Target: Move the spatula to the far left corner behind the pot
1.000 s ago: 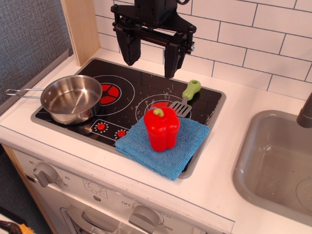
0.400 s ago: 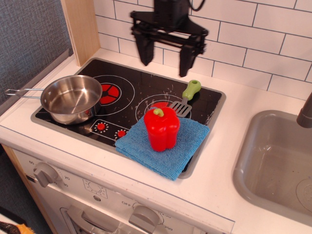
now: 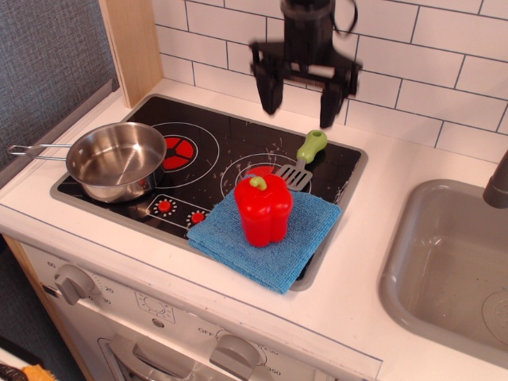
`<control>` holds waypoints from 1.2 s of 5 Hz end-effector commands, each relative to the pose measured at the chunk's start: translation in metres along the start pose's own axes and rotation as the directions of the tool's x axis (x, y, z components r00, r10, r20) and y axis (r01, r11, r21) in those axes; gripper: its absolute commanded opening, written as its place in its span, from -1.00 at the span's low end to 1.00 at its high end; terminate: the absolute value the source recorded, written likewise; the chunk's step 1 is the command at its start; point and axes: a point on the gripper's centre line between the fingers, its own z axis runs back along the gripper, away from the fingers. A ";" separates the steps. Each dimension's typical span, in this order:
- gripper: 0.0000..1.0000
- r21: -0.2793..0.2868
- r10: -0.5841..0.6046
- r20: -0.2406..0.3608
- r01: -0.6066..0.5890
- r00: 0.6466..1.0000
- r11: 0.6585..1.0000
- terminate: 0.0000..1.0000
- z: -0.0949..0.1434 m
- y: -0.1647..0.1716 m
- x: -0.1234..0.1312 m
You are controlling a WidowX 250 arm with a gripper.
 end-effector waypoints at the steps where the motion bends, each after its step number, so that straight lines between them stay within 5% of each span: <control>1: 1.00 0.043 -0.039 0.002 0.039 0.999 0.998 -1.00 -0.020 -0.010 0.008; 3: 1.00 0.041 -0.038 -0.014 0.038 0.999 0.998 -1.00 -0.032 -0.014 -0.001; 4: -1.00 0.040 -0.035 -0.020 0.036 0.999 0.999 -1.00 -0.033 -0.016 -0.004; 5: -1.00 0.023 -0.041 -0.020 0.042 0.999 0.999 -1.00 -0.028 -0.018 -0.006; 6: -1.00 0.032 -0.037 0.089 0.034 0.995 0.999 -1.00 0.017 -0.013 0.001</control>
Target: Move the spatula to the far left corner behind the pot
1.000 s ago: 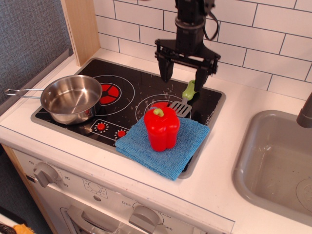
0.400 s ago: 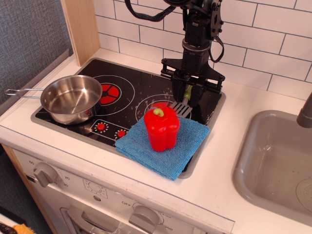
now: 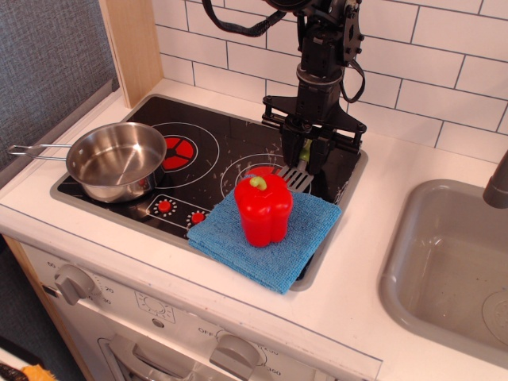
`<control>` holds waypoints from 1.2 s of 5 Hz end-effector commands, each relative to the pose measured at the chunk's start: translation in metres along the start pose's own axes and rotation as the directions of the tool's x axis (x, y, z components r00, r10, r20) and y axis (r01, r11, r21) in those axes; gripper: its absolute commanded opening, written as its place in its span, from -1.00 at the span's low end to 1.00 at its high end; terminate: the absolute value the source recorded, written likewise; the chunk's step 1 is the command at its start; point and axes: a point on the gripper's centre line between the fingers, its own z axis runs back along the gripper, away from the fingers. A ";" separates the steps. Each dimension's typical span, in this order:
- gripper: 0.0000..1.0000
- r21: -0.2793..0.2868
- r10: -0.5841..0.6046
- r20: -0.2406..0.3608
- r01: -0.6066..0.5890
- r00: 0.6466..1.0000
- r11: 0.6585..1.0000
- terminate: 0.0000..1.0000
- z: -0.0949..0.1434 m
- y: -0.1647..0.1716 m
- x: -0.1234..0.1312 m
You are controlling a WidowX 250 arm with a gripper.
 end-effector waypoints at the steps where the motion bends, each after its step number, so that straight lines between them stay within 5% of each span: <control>1: -1.00 -0.009 0.051 0.242 -0.051 0.969 0.999 -1.00 0.104 0.030 0.012; 2: -1.00 -0.002 0.127 0.240 -0.130 0.962 0.991 -1.00 0.105 0.077 0.014; 4: -1.00 0.050 0.200 0.190 -0.213 0.961 0.976 -1.00 0.069 0.155 0.018; 6: -1.00 0.062 0.177 0.177 -0.191 0.968 0.980 -1.00 0.050 0.186 0.022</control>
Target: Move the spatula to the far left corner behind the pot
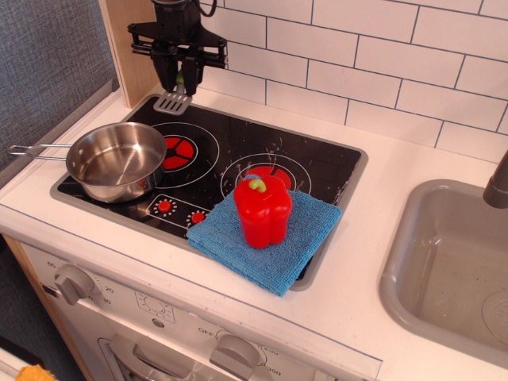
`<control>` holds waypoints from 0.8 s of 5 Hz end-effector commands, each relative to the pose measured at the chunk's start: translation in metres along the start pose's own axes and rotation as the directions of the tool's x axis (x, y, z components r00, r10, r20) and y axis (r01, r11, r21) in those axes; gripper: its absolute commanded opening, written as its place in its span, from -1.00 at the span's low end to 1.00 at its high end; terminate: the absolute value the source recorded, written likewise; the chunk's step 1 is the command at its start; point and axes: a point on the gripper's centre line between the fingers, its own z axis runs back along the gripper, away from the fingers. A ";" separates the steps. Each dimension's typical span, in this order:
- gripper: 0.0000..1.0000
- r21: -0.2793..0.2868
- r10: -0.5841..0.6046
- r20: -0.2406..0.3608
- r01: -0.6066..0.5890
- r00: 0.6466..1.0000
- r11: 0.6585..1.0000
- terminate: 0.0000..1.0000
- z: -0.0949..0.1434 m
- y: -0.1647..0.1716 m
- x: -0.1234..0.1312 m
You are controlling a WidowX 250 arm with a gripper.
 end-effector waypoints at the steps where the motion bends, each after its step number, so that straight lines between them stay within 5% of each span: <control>1: -1.00 0.007 -0.027 0.028 0.027 0.999 1.000 -1.00 0.003 0.023 0.008; 2: 1.00 -0.015 -0.035 0.017 0.035 0.999 0.999 -1.00 0.005 0.016 0.006; 4: 1.00 -0.073 0.017 0.039 -0.014 0.999 0.997 -1.00 0.046 0.006 0.009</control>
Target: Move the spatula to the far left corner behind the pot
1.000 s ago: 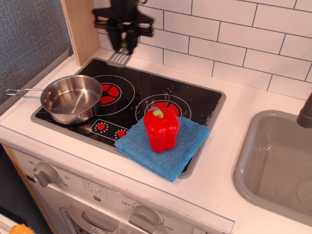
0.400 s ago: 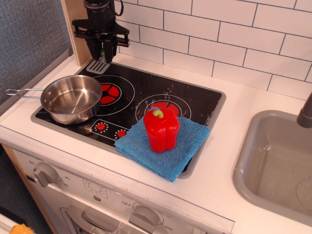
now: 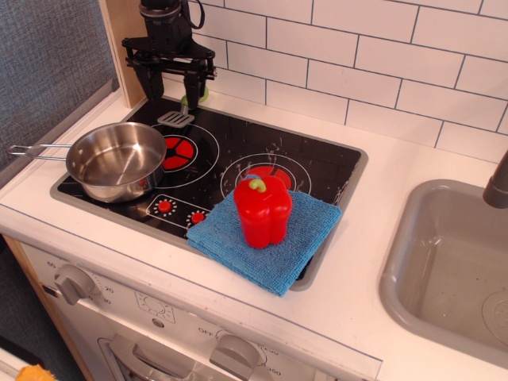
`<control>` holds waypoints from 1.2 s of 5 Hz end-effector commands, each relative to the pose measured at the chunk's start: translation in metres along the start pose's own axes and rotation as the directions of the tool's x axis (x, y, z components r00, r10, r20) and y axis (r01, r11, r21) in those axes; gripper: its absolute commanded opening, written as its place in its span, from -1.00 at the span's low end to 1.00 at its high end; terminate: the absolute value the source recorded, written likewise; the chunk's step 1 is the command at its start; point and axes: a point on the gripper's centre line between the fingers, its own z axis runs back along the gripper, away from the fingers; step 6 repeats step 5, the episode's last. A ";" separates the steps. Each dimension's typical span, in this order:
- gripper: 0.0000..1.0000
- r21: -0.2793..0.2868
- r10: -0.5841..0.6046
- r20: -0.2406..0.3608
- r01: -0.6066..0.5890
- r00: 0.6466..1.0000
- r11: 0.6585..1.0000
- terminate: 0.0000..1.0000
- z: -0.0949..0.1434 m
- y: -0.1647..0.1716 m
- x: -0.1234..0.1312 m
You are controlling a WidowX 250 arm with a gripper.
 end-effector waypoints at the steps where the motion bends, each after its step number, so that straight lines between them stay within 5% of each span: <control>1: 1.00 -0.053 -0.001 0.114 0.007 0.994 0.999 -1.00 0.079 -0.020 0.004; 4: 1.00 -0.046 -0.136 0.041 0.137 0.990 0.989 -1.00 0.070 -0.041 -0.010; 5: 1.00 -0.046 -0.136 0.041 0.137 0.990 0.989 1.00 0.070 -0.041 -0.010; 6: 1.00 -0.046 -0.136 0.041 0.137 0.990 0.989 1.00 0.070 -0.041 -0.010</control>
